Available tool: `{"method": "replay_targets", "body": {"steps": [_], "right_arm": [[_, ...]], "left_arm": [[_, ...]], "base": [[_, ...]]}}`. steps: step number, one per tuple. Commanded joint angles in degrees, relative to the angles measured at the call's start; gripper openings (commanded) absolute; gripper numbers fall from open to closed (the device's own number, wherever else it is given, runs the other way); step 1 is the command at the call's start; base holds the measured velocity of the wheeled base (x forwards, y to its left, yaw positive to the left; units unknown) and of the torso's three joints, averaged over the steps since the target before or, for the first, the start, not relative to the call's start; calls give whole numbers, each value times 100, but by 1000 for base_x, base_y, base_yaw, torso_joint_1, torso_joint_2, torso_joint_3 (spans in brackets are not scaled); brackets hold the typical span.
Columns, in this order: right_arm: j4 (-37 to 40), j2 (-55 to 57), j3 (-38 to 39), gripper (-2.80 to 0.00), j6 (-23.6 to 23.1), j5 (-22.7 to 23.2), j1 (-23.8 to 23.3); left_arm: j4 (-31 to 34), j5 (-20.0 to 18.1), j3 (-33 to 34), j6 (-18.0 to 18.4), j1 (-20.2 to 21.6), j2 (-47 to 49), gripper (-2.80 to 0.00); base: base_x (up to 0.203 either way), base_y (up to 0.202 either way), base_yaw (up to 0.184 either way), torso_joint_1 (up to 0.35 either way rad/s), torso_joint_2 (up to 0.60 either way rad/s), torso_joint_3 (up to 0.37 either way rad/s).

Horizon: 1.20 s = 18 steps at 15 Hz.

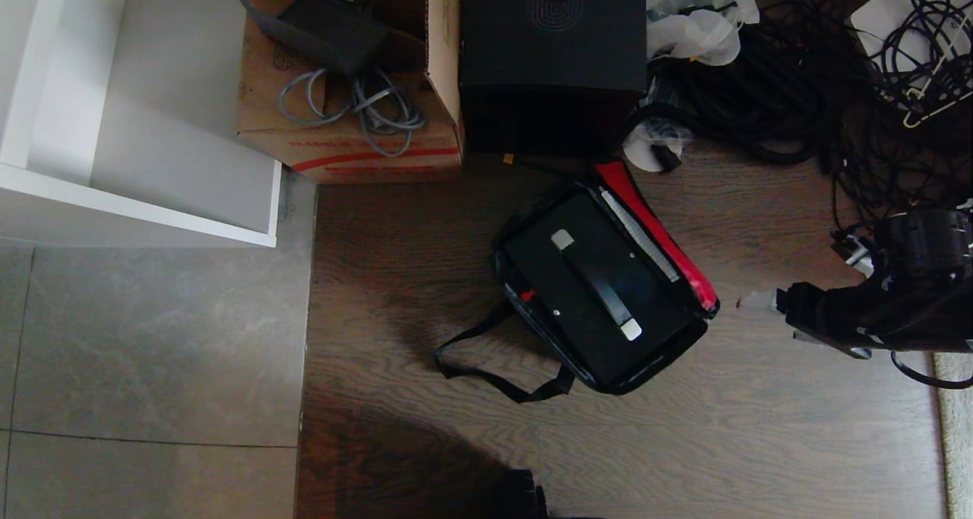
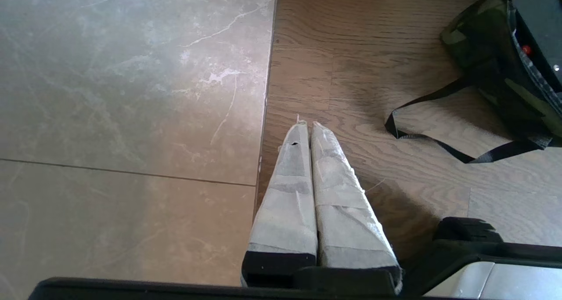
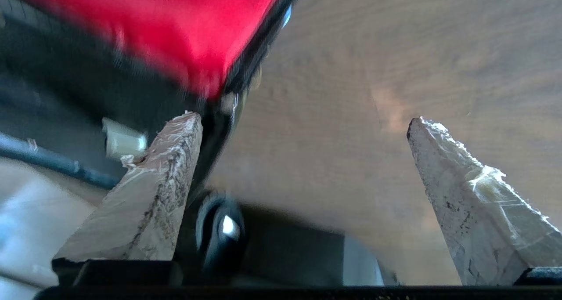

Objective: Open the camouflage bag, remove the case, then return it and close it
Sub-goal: Close the top of the storage box

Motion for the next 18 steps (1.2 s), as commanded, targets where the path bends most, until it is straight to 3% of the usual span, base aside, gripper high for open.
{"method": "replay_targets", "body": {"steps": [1,3,4,5,7,9,12,14,16,18], "right_arm": [[17,-313,273,0,16,117,24],[87,-402,380,0,-56,667,48],[284,-415,335,0,-55,728,54],[488,-423,304,0,9,504,46],[618,-415,319,0,809,302,47],[417,-343,276,0,2013,269,53],[-737,-35,229,0,3737,109,90],[-1184,270,232,0,4200,-142,325],[-1318,599,223,0,4291,-817,556],[-1528,936,71,0,4557,-965,682]], "left_arm": [[-5,3,44,1,1,0,-280],[2,-6,44,0,9,0,-280],[2,-6,44,-7,10,0,-280],[-2,-3,44,0,1,0,-280],[4,-6,44,1,10,0,-280],[-5,-6,44,1,10,0,-280],[4,3,44,1,10,0,-280],[4,3,44,1,10,0,-280],[4,-6,44,1,10,0,-280],[4,3,44,1,10,0,-280]], "base": [[0,0,0,0,0,0],[0,0,0,0,0,0],[0,0,0,0,0,0],[0,0,0,0,0,0],[0,0,0,0,0,0],[0,0,0,0,0,0],[0,0,0,0,0,0],[0,0,0,0,0,0],[0,0,0,0,0,0],[0,0,0,0,0,0]]}}
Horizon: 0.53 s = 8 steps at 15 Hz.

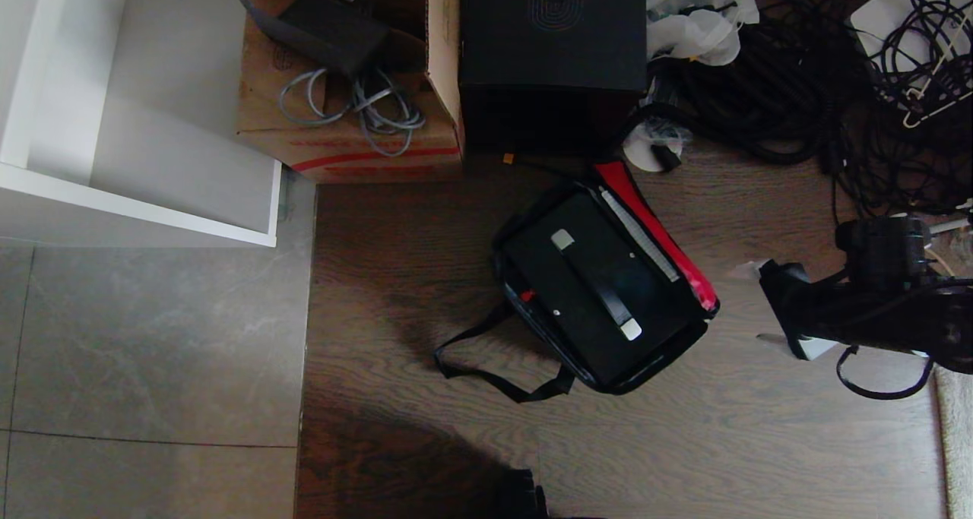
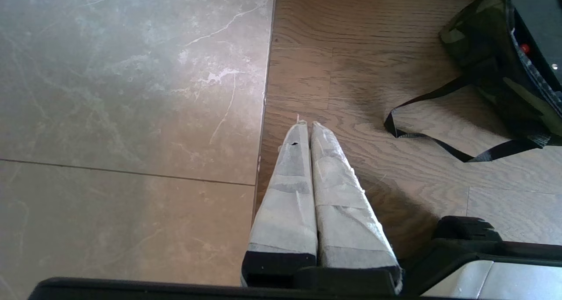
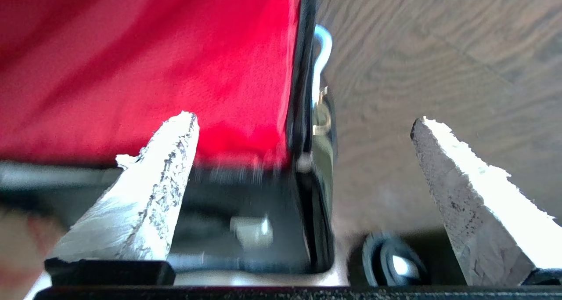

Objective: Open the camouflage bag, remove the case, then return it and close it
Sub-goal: Close the top of the storage box

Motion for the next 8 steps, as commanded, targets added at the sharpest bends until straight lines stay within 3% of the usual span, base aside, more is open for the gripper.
{"method": "replay_targets", "body": {"steps": [1,5,8], "right_arm": [[-278,550,-133,0,300,-49,143],[-1282,1167,-686,0,543,-231,212],[-1356,1531,-981,0,788,-411,215]], "left_arm": [[-10,9,44,-7,0,0,-280],[-8,9,44,-4,0,0,-280],[-10,9,44,-7,-7,0,-280]], "base": [[0,0,0,0,0,0],[0,0,0,0,0,0],[0,0,0,0,0,0]]}}
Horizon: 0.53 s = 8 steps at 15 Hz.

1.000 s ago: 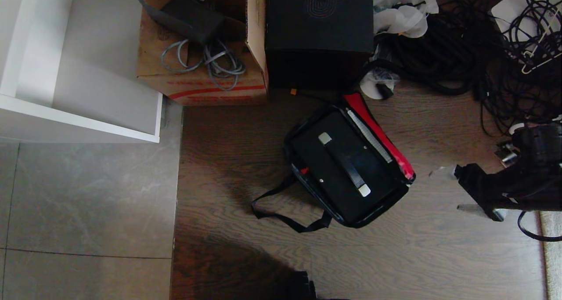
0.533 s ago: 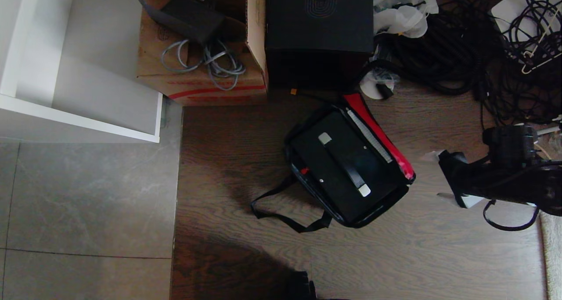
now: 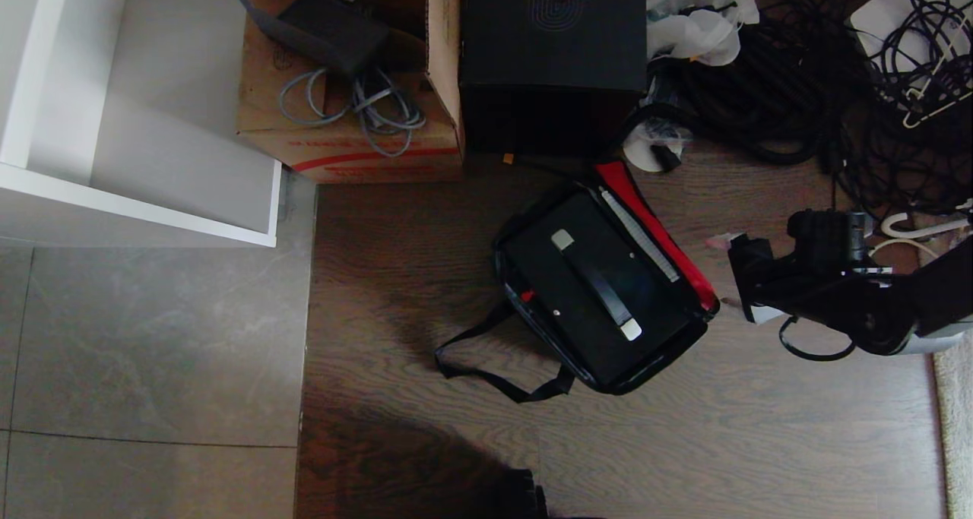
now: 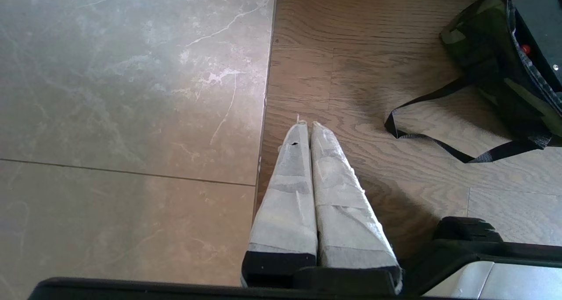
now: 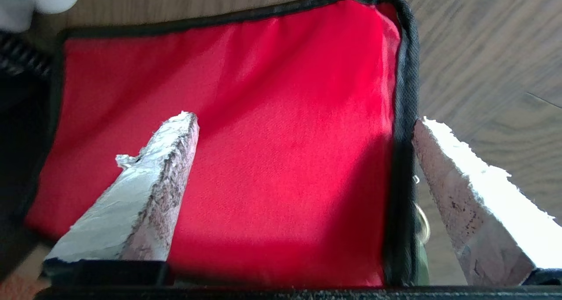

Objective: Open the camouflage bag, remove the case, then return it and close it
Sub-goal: Close the top of the storage box

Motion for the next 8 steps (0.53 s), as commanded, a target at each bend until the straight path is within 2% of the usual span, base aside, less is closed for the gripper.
{"method": "replay_targets", "body": {"steps": [1,5,8], "right_arm": [[-11,393,-190,0,68,-6,10],[725,300,-272,0,154,11,71],[730,350,-290,0,227,-7,123]], "left_arm": [[-7,9,44,-7,2,0,-280],[-7,9,44,-8,1,0,-280],[-7,9,44,-1,-2,0,-280]], "base": [[0,0,0,0,0,0],[0,0,0,0,0,0],[0,0,0,0,0,0]]}}
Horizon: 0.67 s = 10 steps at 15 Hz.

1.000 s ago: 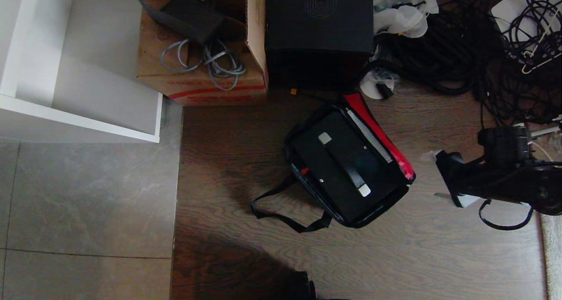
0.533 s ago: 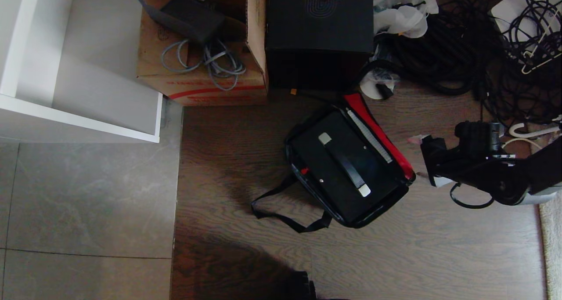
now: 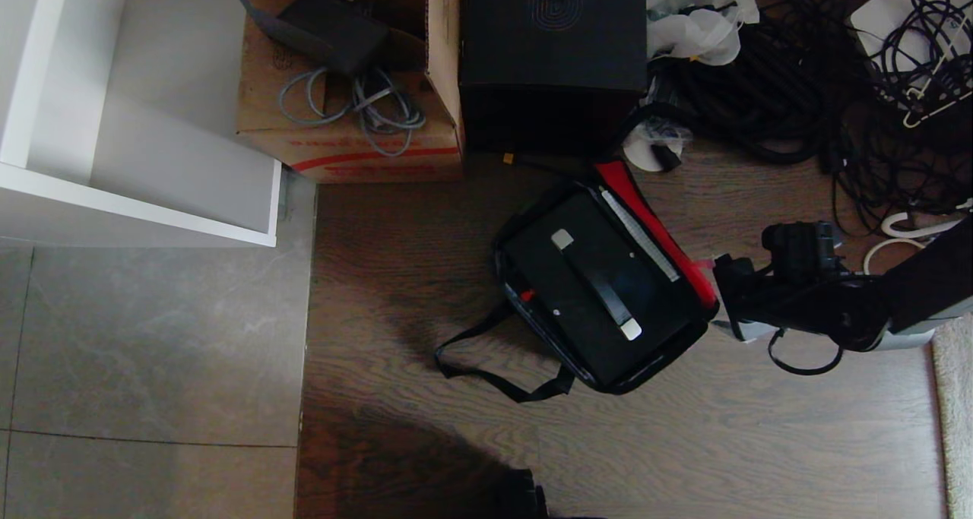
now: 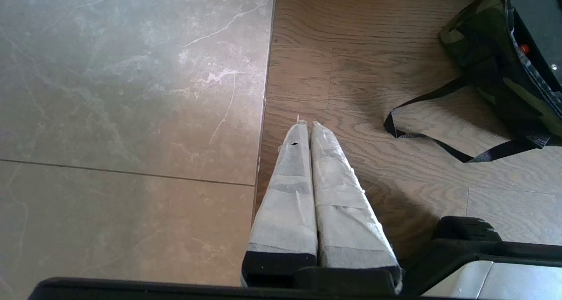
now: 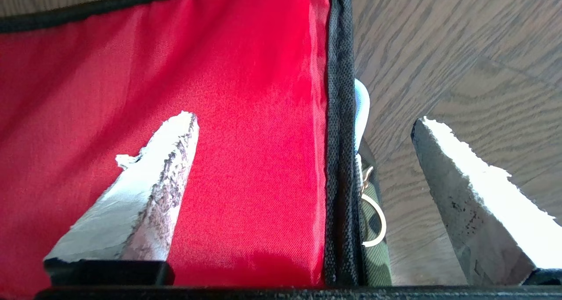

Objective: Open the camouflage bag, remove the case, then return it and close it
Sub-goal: Close the top of the storage box

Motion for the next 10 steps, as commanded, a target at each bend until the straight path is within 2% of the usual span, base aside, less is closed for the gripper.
{"method": "replay_targets", "body": {"steps": [1,4,6,10], "right_arm": [[-67,81,-29,0,82,-30,119],[-263,206,-84,0,83,-132,130],[-691,369,-252,0,164,-532,153],[-1023,530,-488,0,189,-820,146]], "left_arm": [[-3,3,44,-11,-4,0,-280],[-3,3,44,-11,4,0,-280],[-3,3,44,-5,4,0,-280],[-3,3,44,-11,4,0,-280]], "base": [[0,0,0,0,0,0],[0,0,0,0,0,0],[0,0,0,0,0,0],[0,0,0,0,0,0]]}}
